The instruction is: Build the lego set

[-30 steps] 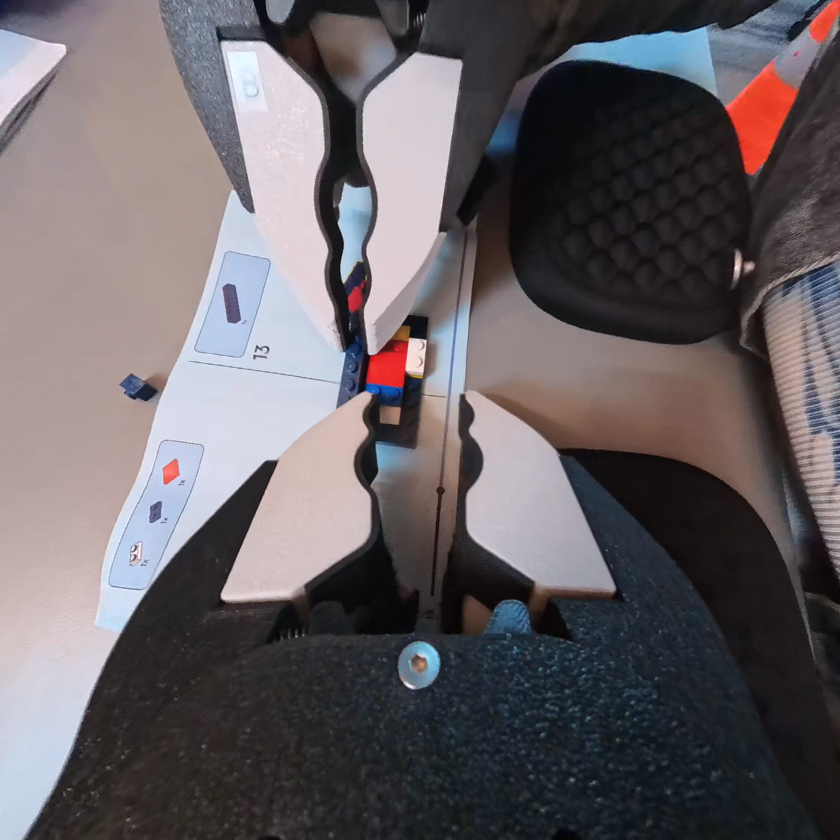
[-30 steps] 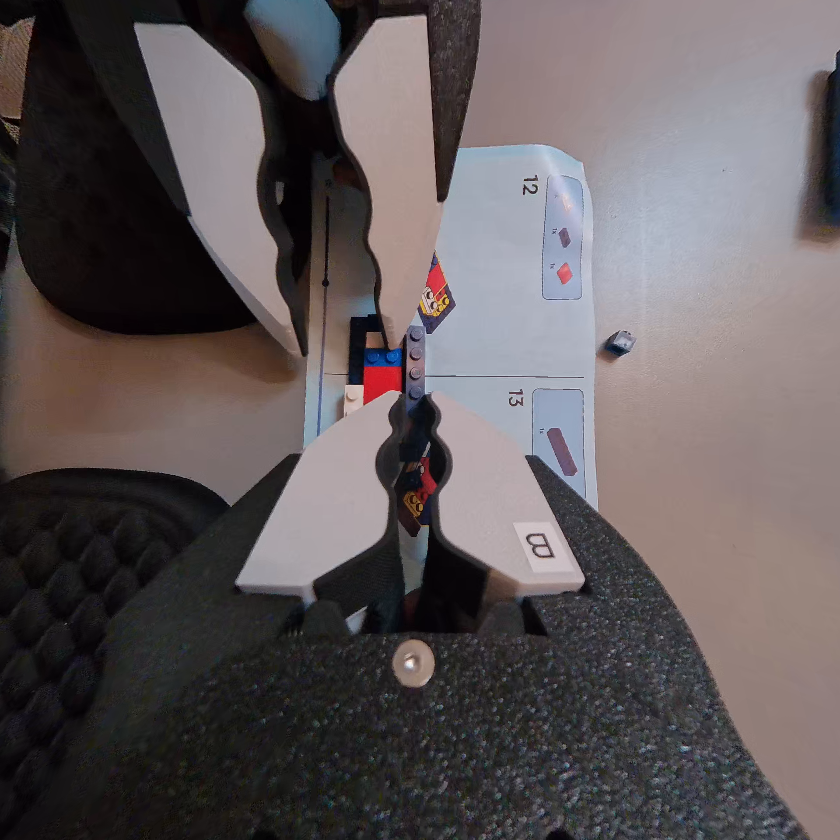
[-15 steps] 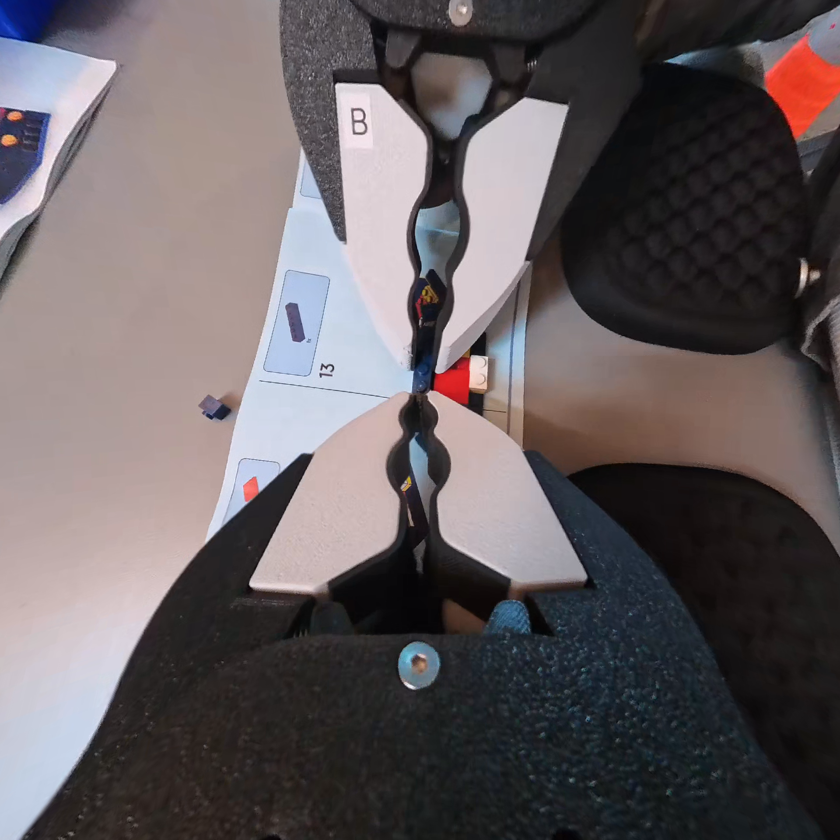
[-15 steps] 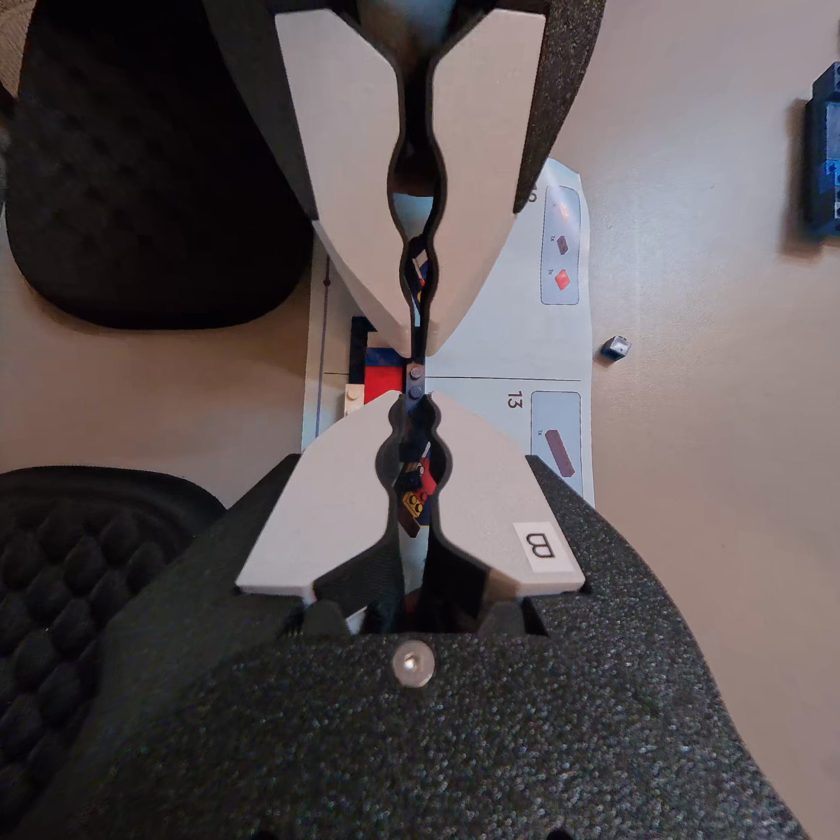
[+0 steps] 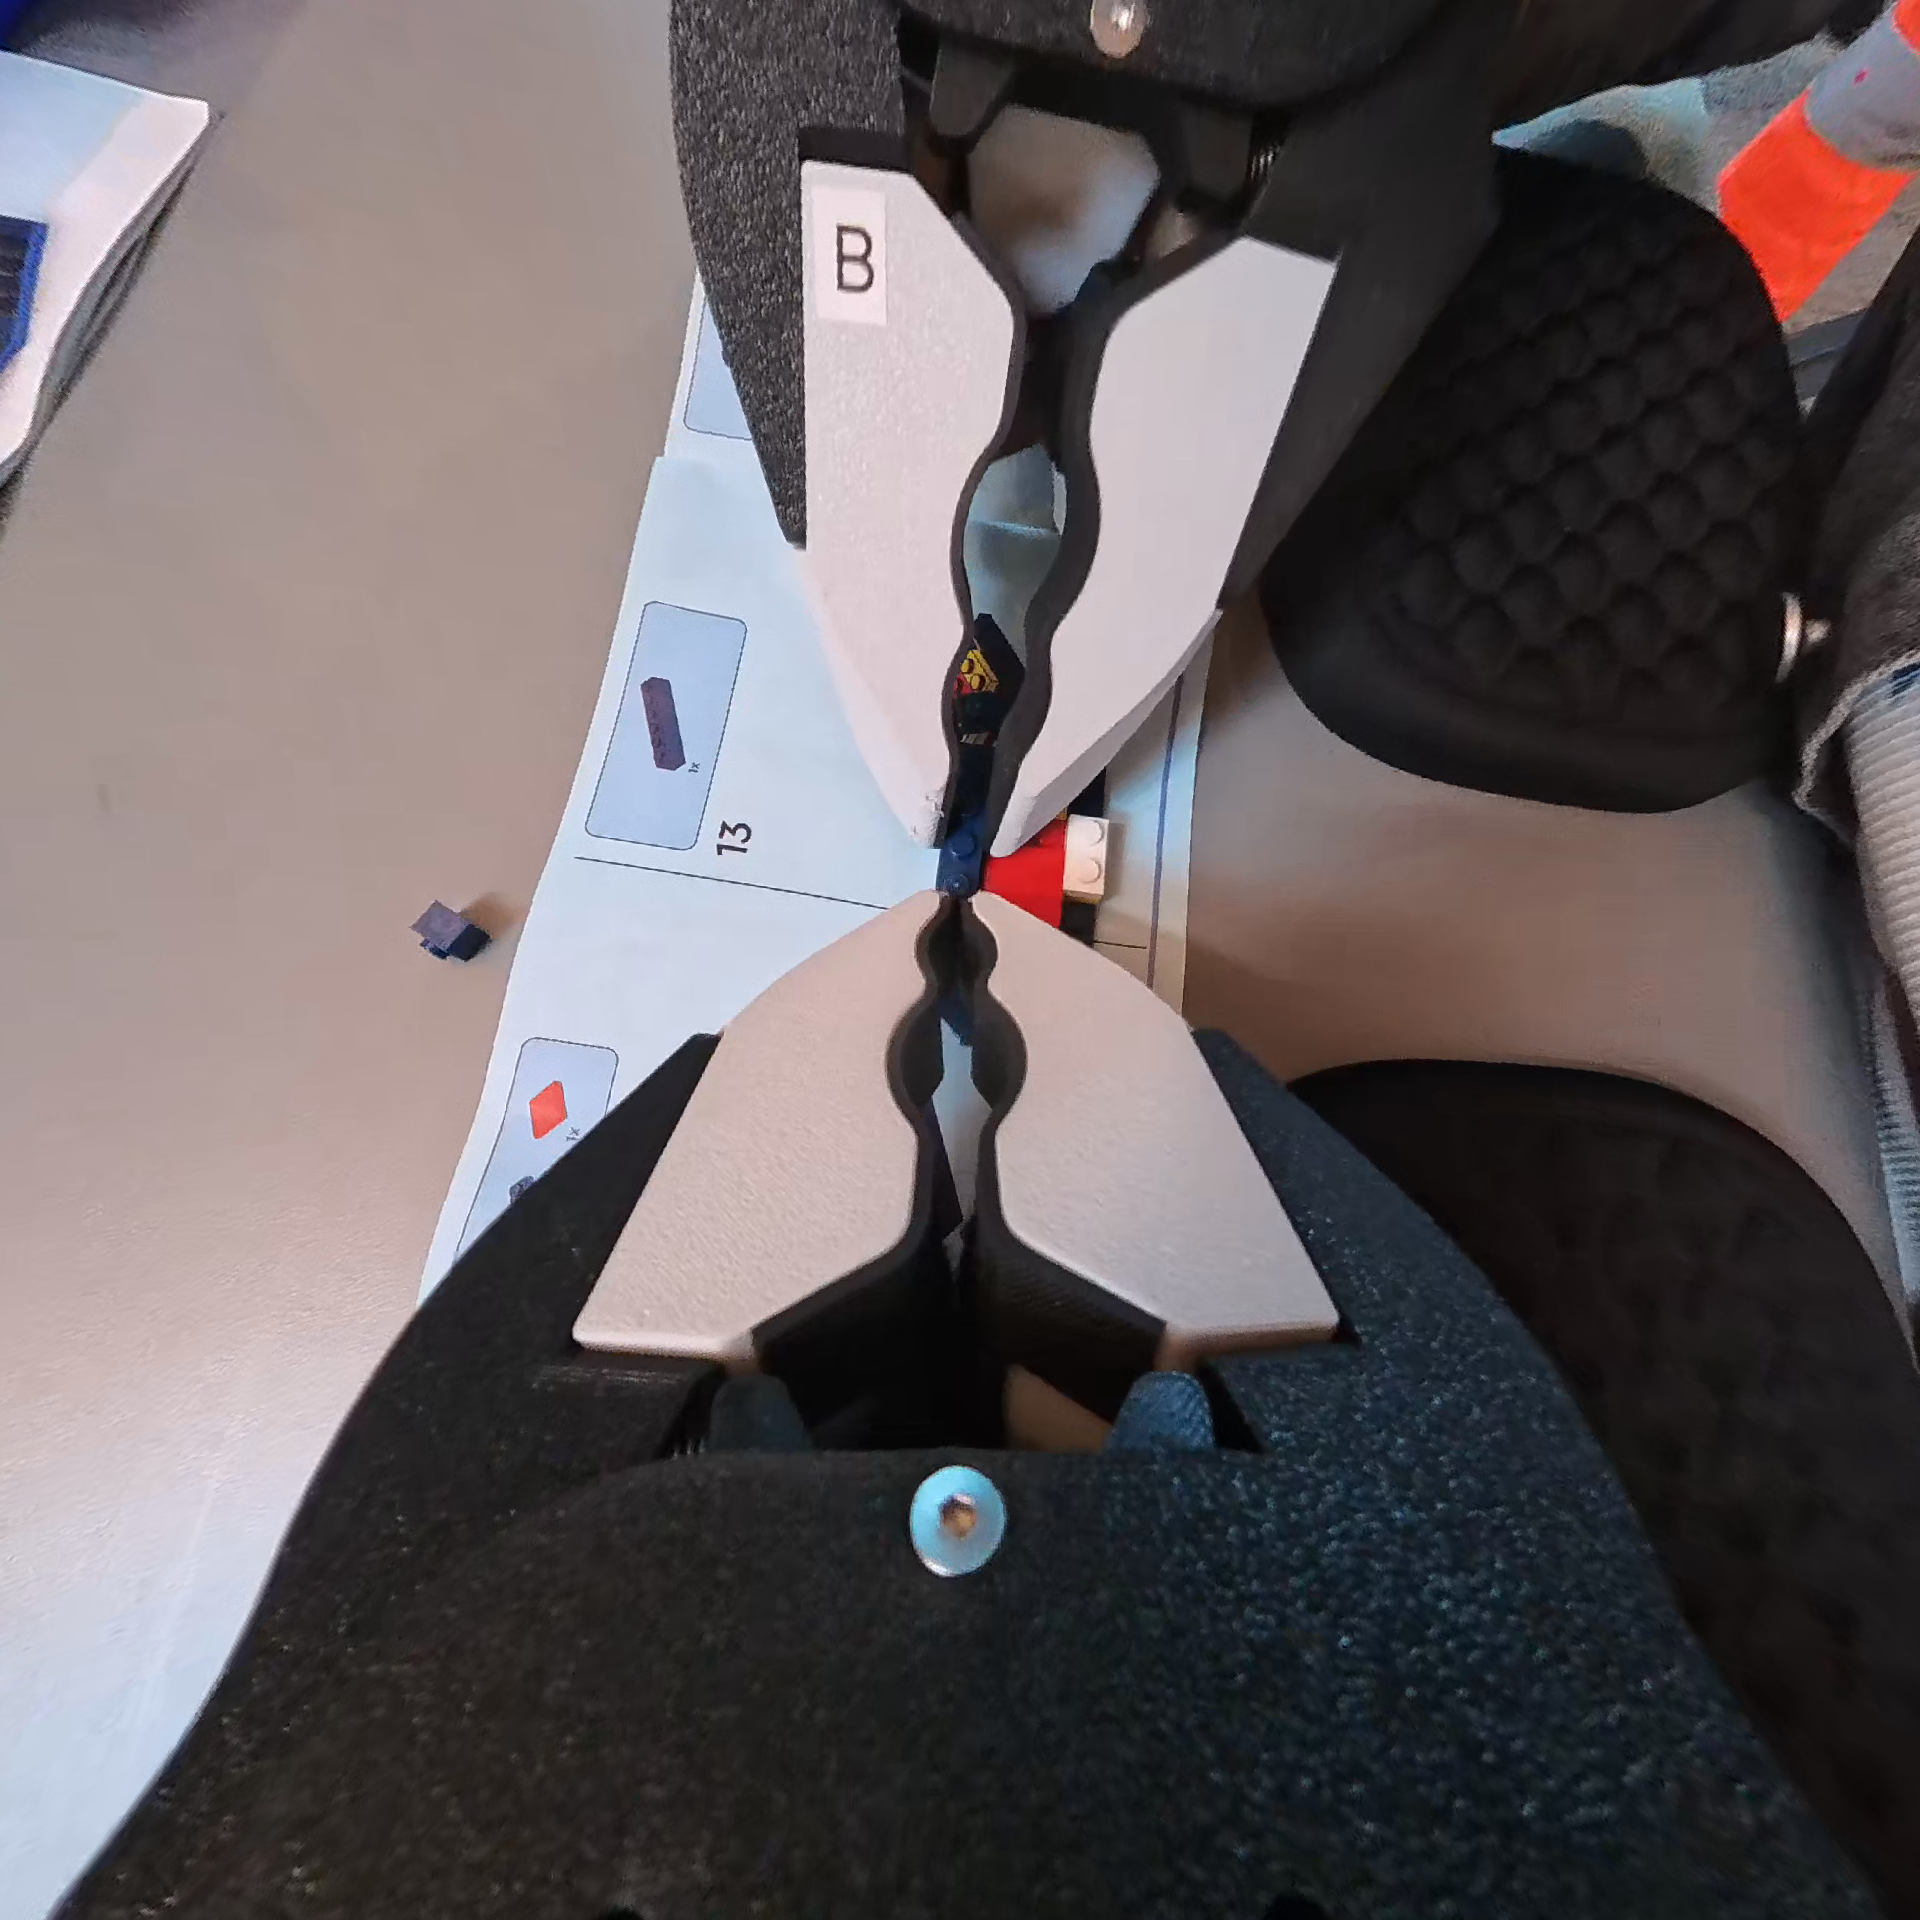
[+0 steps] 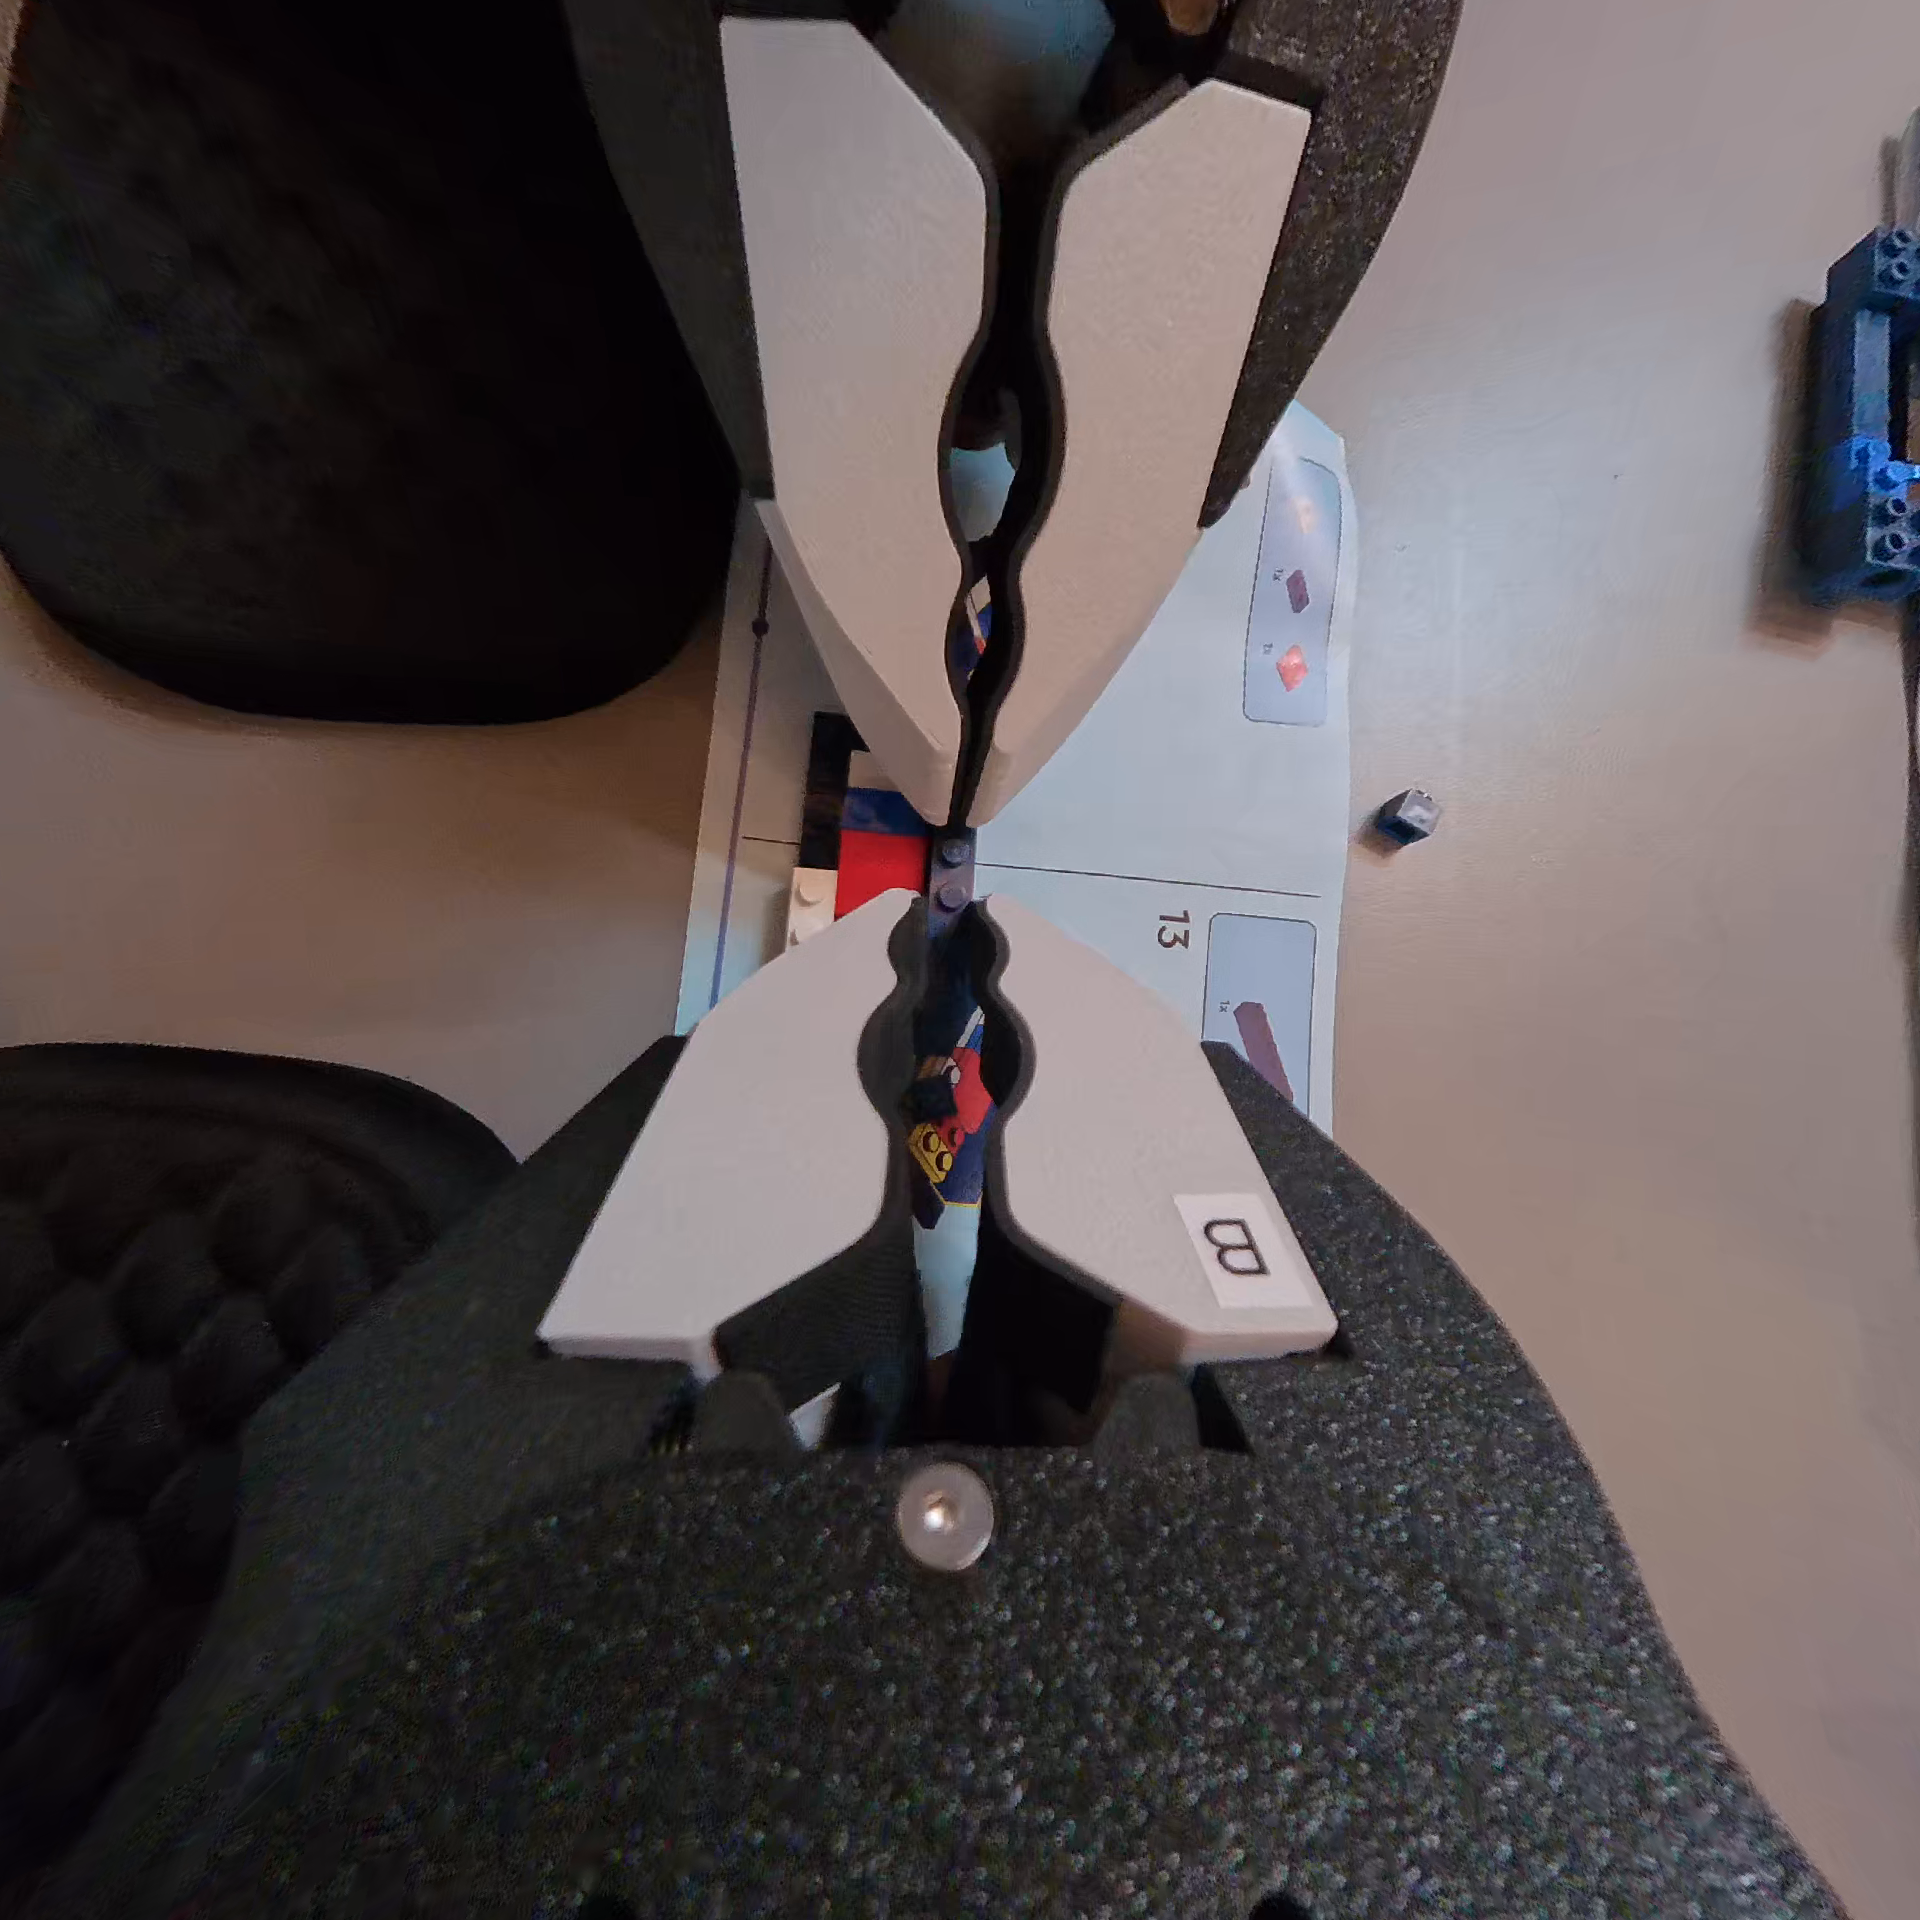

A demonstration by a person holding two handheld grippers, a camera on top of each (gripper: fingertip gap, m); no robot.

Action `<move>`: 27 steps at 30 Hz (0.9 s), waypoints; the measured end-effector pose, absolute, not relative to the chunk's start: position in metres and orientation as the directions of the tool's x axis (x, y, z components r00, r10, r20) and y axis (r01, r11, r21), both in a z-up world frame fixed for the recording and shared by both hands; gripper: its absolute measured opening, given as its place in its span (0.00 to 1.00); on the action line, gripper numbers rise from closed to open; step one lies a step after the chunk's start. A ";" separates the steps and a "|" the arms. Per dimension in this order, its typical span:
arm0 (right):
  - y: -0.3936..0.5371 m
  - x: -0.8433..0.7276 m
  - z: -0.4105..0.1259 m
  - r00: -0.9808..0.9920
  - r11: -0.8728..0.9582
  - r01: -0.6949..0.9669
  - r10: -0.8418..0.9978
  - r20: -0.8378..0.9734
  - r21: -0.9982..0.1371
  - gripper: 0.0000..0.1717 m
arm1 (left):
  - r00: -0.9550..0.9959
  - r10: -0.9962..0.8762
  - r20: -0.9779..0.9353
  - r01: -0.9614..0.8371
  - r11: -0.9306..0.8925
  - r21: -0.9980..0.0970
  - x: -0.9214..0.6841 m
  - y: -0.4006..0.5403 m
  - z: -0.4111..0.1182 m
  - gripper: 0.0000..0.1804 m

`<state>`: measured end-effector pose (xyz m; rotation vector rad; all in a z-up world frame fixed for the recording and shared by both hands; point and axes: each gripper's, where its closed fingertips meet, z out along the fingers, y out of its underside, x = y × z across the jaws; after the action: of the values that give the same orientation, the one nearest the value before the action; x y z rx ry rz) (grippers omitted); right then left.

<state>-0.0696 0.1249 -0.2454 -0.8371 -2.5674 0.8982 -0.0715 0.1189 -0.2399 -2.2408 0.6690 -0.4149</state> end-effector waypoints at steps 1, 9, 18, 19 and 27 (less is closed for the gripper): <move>0.125 -0.070 -0.245 -0.787 0.643 0.423 0.610 0.093 -0.638 0.04 | 0.810 -0.581 0.077 -0.348 -0.584 -0.734 -0.072 0.119 -0.240 0.00; 0.124 -0.068 -0.242 -0.785 0.579 0.433 0.619 0.026 -0.690 0.05 | 0.802 -0.595 0.063 -0.374 -0.581 -0.723 -0.067 0.119 -0.241 0.00; 0.120 -0.058 -0.244 -0.765 0.525 0.437 0.644 0.006 -0.730 0.34 | 0.829 -0.549 0.110 -0.210 -0.488 -0.847 -0.074 0.122 -0.205 0.12; 0.118 -0.060 -0.246 -0.764 0.531 0.429 0.644 0.019 -0.731 0.32 | 0.840 -0.531 0.112 -0.185 -0.475 -0.860 -0.077 0.121 -0.199 0.15; 0.123 -0.070 -0.233 -0.731 0.657 0.246 0.609 0.308 -0.713 0.20 | 0.911 -0.257 0.323 0.235 -0.320 -0.918 -0.106 0.115 -0.162 0.34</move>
<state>-0.0699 0.1231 -0.2326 -0.6628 -2.3381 0.8972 -0.1057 0.1153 -0.1623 -1.8319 0.0159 -0.4925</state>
